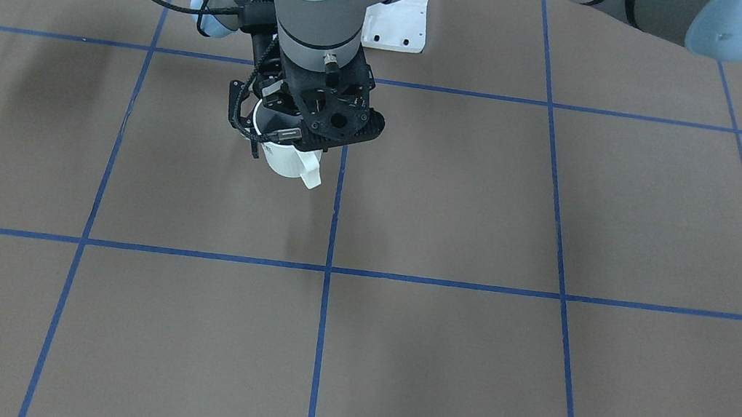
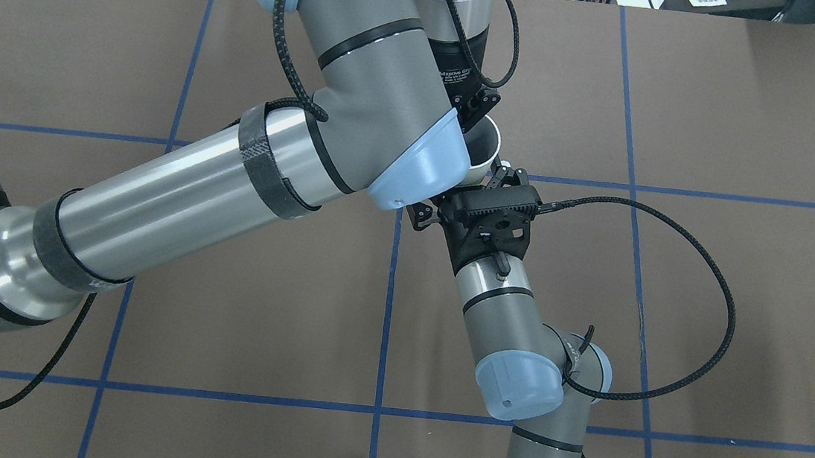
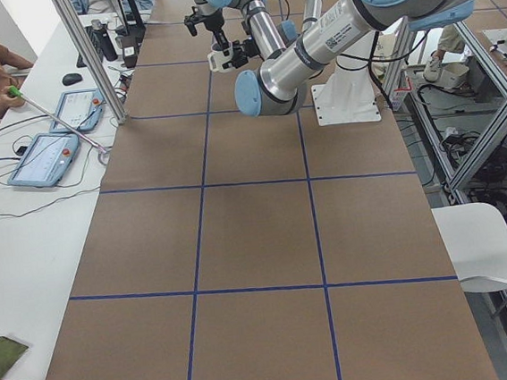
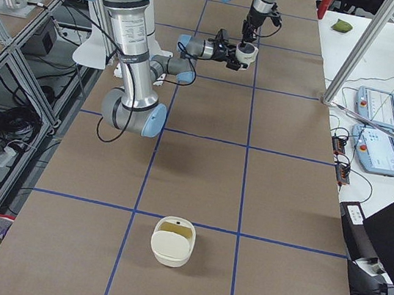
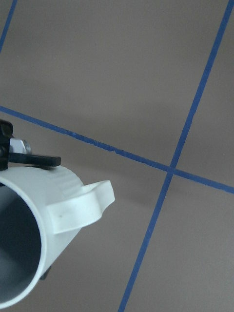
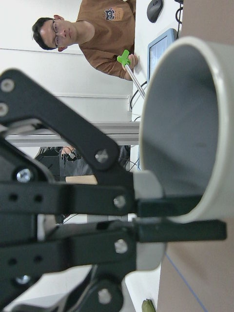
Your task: Left arm hands cup to right arm to dump lemon
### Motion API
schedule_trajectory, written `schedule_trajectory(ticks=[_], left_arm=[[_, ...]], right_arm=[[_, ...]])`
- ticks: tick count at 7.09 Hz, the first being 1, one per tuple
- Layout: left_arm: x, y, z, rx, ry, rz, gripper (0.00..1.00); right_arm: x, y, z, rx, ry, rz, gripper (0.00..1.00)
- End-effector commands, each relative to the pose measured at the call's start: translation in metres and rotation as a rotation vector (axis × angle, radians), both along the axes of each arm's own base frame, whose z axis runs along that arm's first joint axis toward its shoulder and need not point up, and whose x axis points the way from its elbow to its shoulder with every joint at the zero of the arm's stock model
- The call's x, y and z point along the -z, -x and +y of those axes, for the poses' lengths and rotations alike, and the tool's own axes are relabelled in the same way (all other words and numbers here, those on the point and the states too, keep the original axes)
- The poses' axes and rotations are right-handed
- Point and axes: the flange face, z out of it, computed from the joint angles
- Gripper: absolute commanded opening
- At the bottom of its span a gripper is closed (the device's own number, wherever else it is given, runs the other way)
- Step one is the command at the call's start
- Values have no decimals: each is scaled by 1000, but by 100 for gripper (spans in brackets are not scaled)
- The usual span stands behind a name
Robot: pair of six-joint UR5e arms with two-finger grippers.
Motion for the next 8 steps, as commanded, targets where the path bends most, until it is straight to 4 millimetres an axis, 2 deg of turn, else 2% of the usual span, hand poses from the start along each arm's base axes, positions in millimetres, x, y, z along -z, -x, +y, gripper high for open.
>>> schedule_trajectory(ticks=[1,4,8], left_arm=[[0,1,-1,3,2,0,0],[1,7,-7,15,-3,8,0],[8,50,-39,72,3,36,0]], right_arm=[[-1,0,1,3,1,-1,100],[5,1,11,19,0,-35,100],[5,1,15,26,-1,-38,100]])
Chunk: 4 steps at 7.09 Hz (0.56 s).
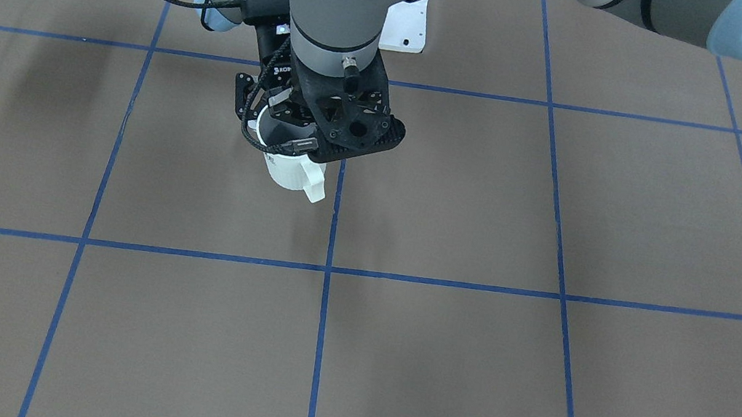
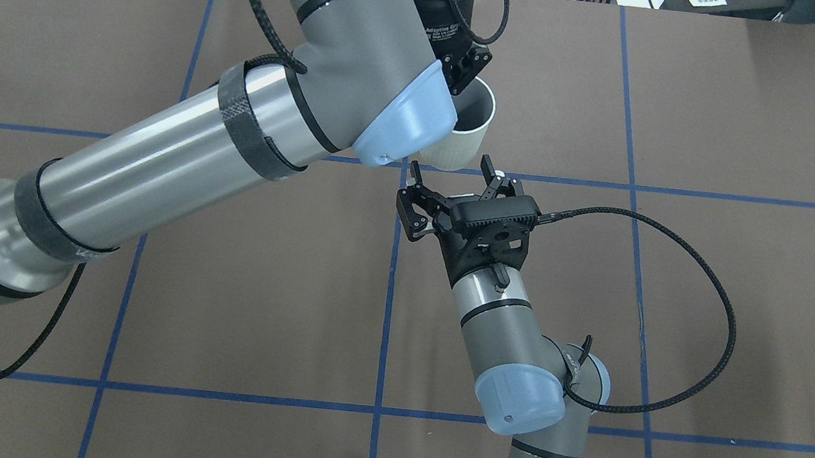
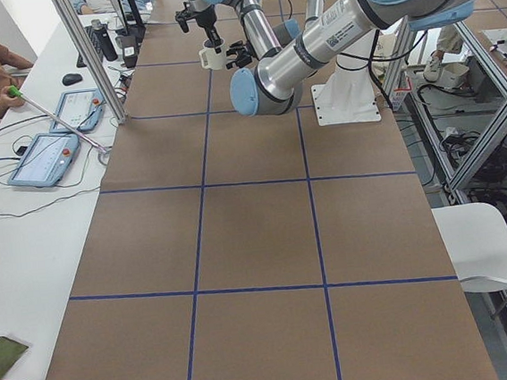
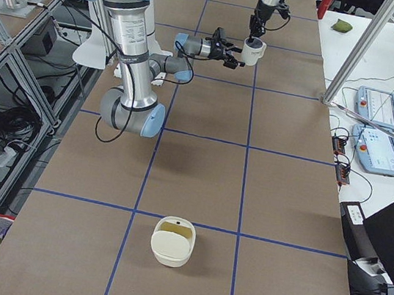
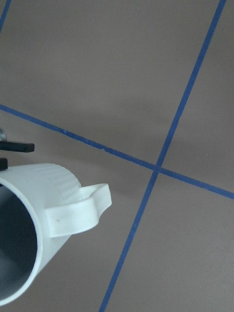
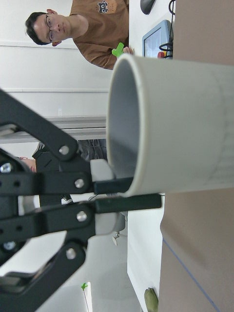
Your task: Left arm hands cup to right arm to dump lemon
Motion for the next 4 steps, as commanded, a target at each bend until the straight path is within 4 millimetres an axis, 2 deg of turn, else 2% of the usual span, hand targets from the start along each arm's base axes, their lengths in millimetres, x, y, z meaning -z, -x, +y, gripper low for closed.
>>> schedule_trajectory(ticks=[1,2,3,4], left_arm=[[2,25,-19,32,-1,16,0],[0,43,-31,52,-5,19,0],[-6,47,-36,31,-35,16,0],[-35,62,-54,7,-72,2,0]], right_arm=[[2,-2,1,3,-3,-2,100],[-1,-13,5,13,-8,0,99],[1,-18,5,12,-9,-7,99],[-1,-24,-8,13,-7,3,98]])
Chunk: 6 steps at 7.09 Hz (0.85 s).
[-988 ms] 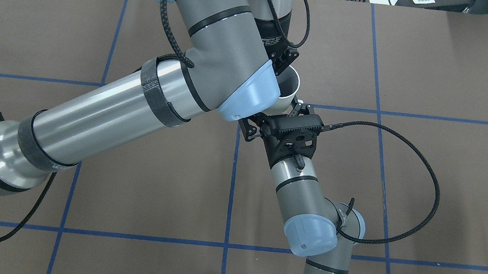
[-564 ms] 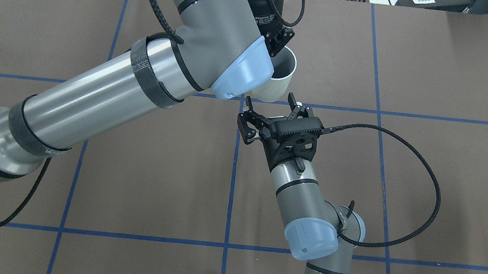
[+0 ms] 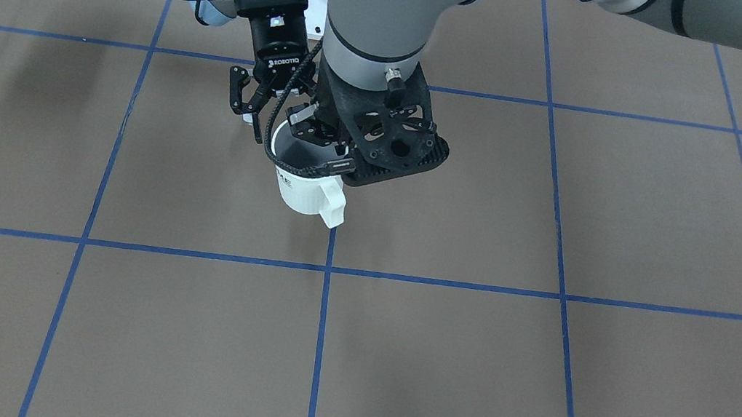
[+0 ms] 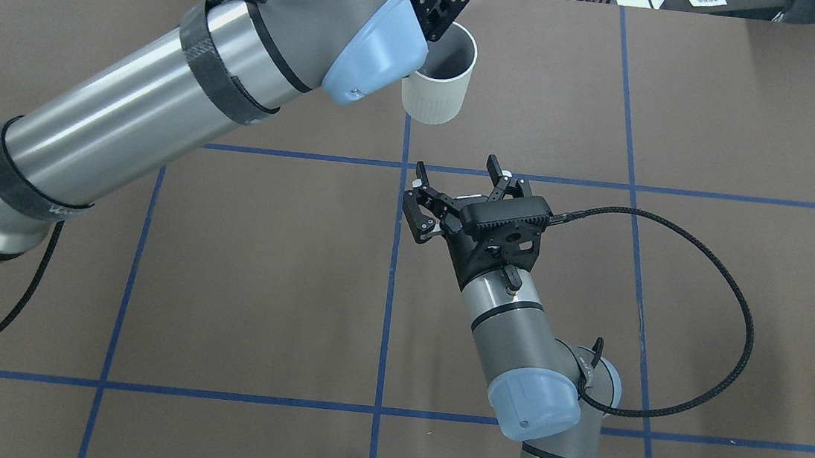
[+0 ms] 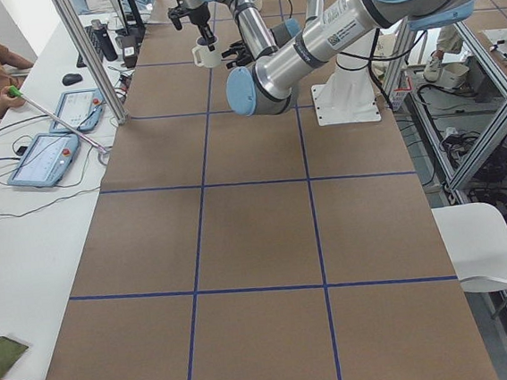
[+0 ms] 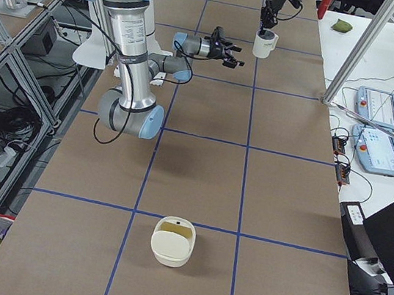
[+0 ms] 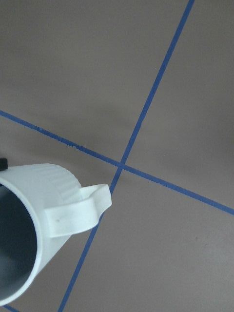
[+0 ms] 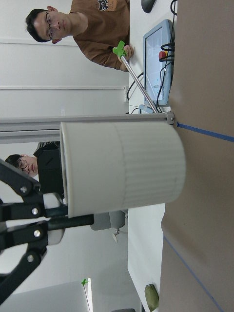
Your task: Left arm hands cup to right arm to dump lemon
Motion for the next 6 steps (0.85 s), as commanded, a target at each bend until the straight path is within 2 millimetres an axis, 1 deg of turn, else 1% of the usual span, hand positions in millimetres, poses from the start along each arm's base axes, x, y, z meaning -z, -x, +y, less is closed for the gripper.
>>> schedule_trajectory(ticks=[1,2,3,4,5,6], left_arm=[[-51,35,-35,-55,-87,-26,0],[-79,54,-50,-68,-111,-40,0],[-102,75,-60,-85,-141,-47,0],[-146,111,-63,-121,-183,-31,0],[-196,145,-58,-162,-221,-14,0],[-241,168,-57,-194,-259,-22,0]], right_arm=[[-2,-12,-24,37,1,7,96],[-7,-21,-44,56,6,22,96],[-23,-33,-73,88,30,69,97],[-38,-48,-103,121,77,138,97],[-48,-64,-133,153,126,185,97],[-59,-79,-156,181,158,199,97]])
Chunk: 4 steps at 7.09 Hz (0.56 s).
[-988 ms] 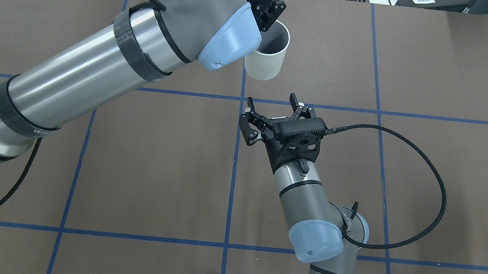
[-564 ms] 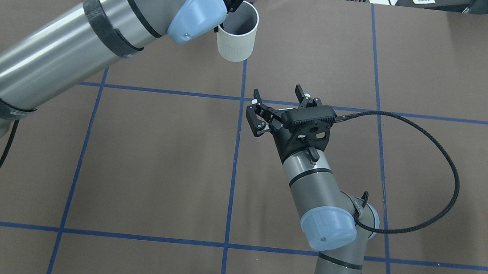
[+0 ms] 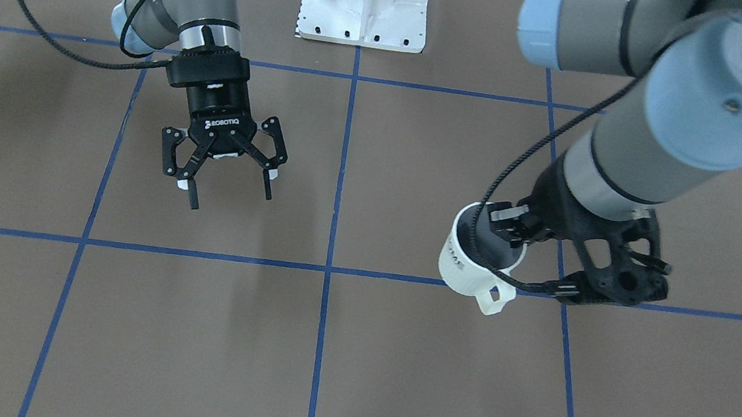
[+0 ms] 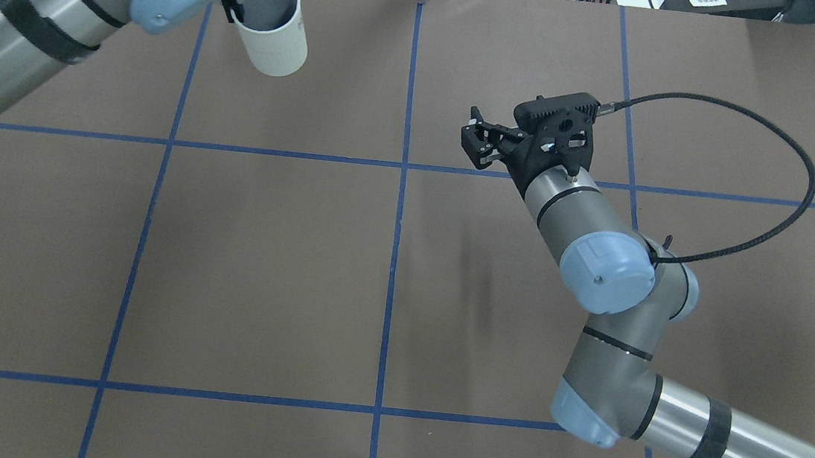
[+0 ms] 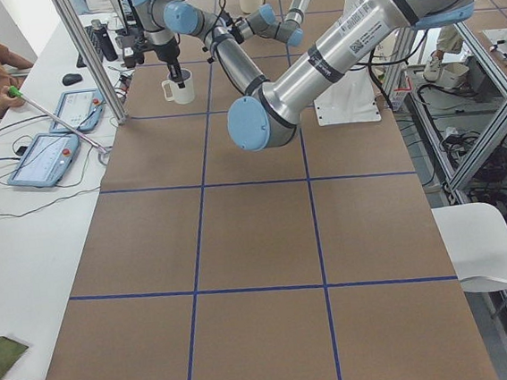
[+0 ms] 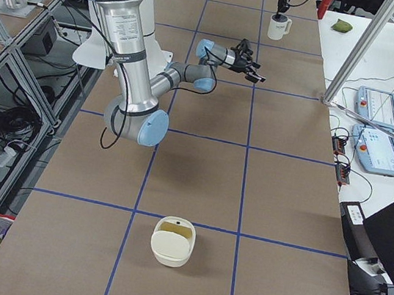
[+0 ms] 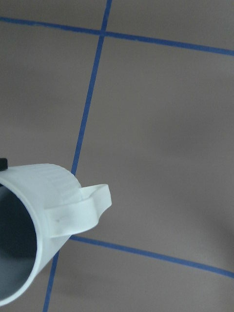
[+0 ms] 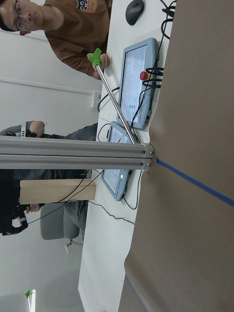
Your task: Left arm hands cup to right arm to dump lemon
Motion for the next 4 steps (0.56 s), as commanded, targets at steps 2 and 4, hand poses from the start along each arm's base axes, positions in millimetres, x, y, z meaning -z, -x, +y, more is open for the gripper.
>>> schedule_trajectory(ticks=[2,4], left_arm=[[-142,80,14,-90,-107,-11,0],[-238,100,48,-99,-124,-10,0]], right_arm=[[-38,-68,-86,154,213,95,97],[-67,-118,-110,294,343,72,97]])
